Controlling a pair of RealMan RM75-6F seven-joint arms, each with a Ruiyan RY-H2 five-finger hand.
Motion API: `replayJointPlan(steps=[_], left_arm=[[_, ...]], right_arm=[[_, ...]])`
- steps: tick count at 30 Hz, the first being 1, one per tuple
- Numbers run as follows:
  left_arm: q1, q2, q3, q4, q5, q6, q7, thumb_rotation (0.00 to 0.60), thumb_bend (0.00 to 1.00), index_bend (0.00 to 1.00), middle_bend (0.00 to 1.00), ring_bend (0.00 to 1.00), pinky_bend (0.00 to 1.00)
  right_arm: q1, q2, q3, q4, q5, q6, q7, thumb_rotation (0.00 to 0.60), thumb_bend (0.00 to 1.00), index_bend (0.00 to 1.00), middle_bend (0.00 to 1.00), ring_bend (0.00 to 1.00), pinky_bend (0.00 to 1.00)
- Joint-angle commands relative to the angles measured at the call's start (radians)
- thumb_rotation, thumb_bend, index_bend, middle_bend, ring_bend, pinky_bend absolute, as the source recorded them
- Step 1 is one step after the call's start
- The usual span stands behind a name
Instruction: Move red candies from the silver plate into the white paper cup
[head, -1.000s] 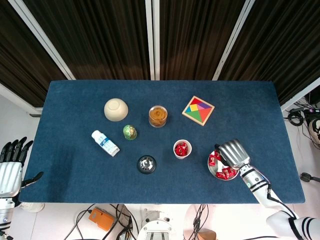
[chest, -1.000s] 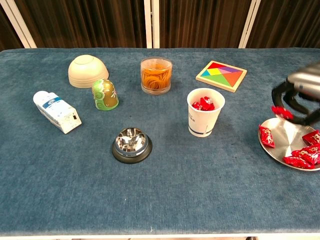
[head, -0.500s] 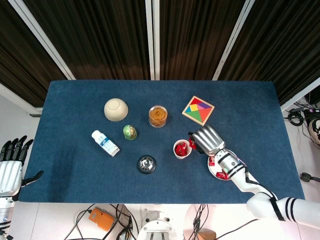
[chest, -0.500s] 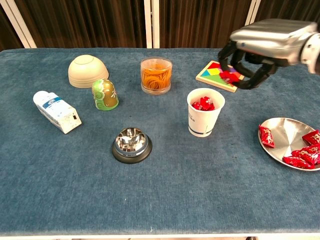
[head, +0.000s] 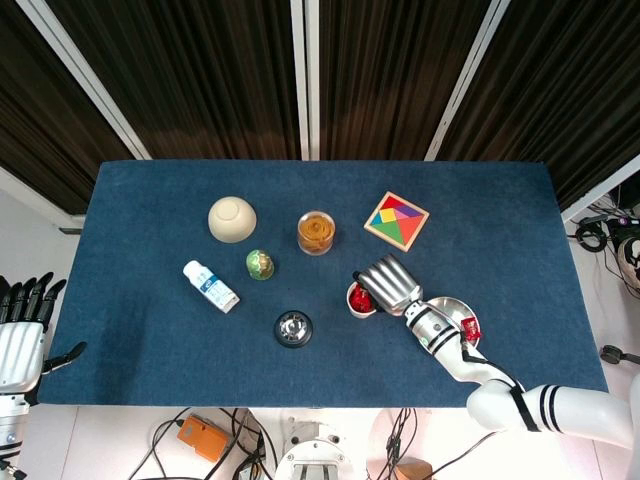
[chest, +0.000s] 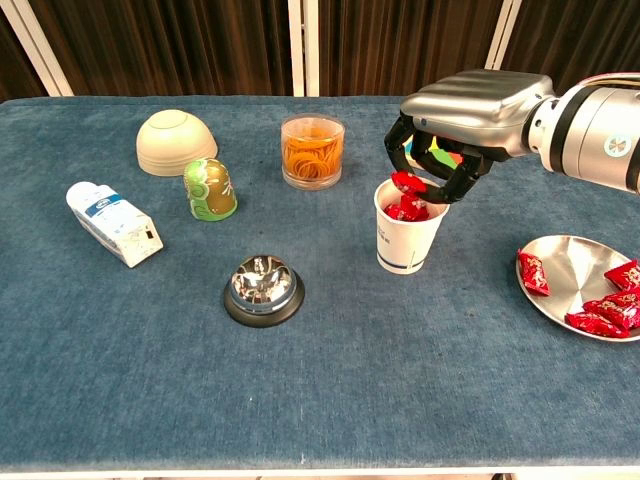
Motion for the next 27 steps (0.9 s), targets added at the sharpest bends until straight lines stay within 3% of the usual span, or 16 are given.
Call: replayJointPlan(steps=[1,9,17,21,27], left_arm=[[0.000,-0.001,0.000,0.002,0.000,0.000,-0.002,0.600,0.00,0.09,0.01,0.00,0.00],[-0.002,-0.004,-0.002,0.006,0.004,0.003,-0.008,0.600,0.00,0.09,0.01,0.00,0.00],[-0.003,-0.007,-0.002,0.009,0.006,0.004,-0.012,0.600,0.00,0.09,0.01,0.00,0.00],[-0.005,-0.008,-0.001,0.005,0.011,0.005,-0.006,0.600,0.00,0.09,0.01,0.00,0.00],[-0.004,-0.006,0.000,-0.007,0.015,0.010,0.002,0.600,0.00,0.09,0.01,0.00,0.00]], right_arm=[[0.001,-0.001,-0.005,0.000,-0.004,0.008,0.002,0.600,0.44,0.59,0.83,1.00,1.00],[-0.042,0.056,-0.026,-0.041,-0.087,0.098,0.050,0.600,0.41,0.56,0.83,1.00,1.00],[-0.170,0.190,-0.164,-0.049,-0.265,0.212,0.113,0.600,0.37,0.56,0.83,1.00,1.00],[-0.210,0.216,-0.219,-0.009,-0.286,0.198,0.130,0.600,0.35,0.56,0.83,1.00,1.00],[-0.215,0.166,-0.239,0.098,-0.305,0.156,0.100,0.600,0.35,0.54,0.83,1.00,1.00]])
